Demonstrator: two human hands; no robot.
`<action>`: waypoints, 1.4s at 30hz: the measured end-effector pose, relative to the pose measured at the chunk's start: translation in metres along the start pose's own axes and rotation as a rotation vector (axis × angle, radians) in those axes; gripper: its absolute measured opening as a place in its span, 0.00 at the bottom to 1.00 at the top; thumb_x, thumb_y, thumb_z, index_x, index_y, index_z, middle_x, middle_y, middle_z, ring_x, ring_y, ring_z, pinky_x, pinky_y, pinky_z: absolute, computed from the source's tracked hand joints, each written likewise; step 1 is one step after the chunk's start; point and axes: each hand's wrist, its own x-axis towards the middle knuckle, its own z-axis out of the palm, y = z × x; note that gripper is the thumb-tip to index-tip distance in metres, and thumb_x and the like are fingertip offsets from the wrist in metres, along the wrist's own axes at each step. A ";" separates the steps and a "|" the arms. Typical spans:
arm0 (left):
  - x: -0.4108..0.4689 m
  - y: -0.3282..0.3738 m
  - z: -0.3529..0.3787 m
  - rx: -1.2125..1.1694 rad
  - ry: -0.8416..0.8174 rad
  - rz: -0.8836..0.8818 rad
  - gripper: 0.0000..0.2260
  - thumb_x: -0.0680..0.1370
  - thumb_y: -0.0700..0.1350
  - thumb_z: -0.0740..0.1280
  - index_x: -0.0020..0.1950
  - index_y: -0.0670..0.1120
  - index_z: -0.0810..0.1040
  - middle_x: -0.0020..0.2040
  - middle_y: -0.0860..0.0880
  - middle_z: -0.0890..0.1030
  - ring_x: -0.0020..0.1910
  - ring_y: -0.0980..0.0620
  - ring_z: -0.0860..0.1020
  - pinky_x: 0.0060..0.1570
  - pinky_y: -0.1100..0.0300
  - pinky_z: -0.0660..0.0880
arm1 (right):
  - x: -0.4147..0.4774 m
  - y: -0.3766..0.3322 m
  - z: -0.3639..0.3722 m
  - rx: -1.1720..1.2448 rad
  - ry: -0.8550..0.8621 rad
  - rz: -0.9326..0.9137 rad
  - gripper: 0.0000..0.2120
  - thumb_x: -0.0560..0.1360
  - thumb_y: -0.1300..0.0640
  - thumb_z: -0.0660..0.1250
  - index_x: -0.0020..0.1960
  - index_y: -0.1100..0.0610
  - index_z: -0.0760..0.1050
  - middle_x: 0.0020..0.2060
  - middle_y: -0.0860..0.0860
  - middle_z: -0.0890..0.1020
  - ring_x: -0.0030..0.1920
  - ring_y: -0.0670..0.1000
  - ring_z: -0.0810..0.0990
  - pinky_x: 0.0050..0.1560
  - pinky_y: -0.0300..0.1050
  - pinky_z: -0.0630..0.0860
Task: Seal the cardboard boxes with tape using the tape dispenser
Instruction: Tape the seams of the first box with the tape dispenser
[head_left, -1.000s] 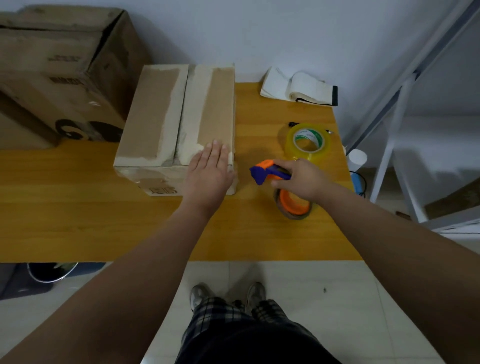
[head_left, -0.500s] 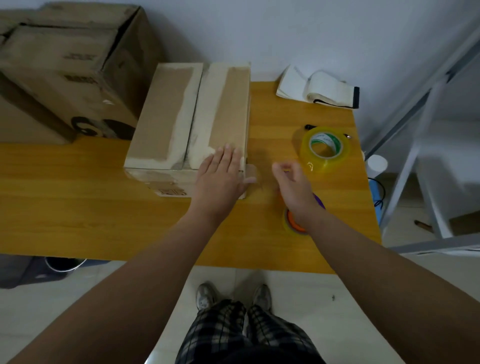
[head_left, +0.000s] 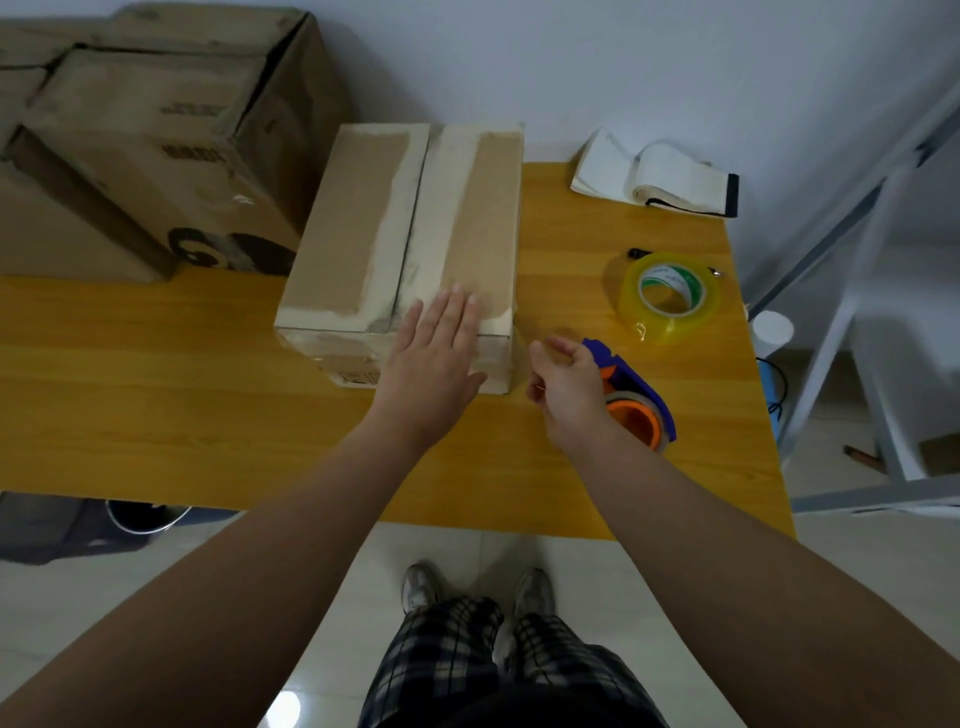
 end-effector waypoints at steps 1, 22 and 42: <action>-0.001 -0.002 0.000 0.007 0.001 0.004 0.34 0.80 0.57 0.55 0.76 0.41 0.41 0.78 0.43 0.46 0.76 0.47 0.43 0.72 0.50 0.36 | -0.001 0.002 0.003 -0.015 0.011 -0.004 0.13 0.77 0.56 0.67 0.58 0.51 0.67 0.40 0.51 0.77 0.35 0.46 0.74 0.35 0.41 0.73; -0.006 -0.019 0.003 -0.031 -0.003 0.068 0.33 0.80 0.59 0.51 0.77 0.43 0.41 0.78 0.44 0.45 0.76 0.49 0.43 0.71 0.50 0.35 | 0.001 -0.041 -0.012 -1.250 -0.238 -0.640 0.05 0.75 0.55 0.68 0.46 0.50 0.72 0.41 0.47 0.77 0.41 0.47 0.74 0.39 0.41 0.68; -0.008 -0.021 0.004 -0.090 -0.032 0.074 0.37 0.79 0.57 0.58 0.76 0.45 0.38 0.78 0.46 0.42 0.76 0.50 0.41 0.70 0.51 0.34 | 0.004 -0.034 0.016 -1.381 -0.212 -0.539 0.07 0.73 0.49 0.69 0.42 0.52 0.78 0.34 0.48 0.79 0.37 0.51 0.76 0.34 0.44 0.71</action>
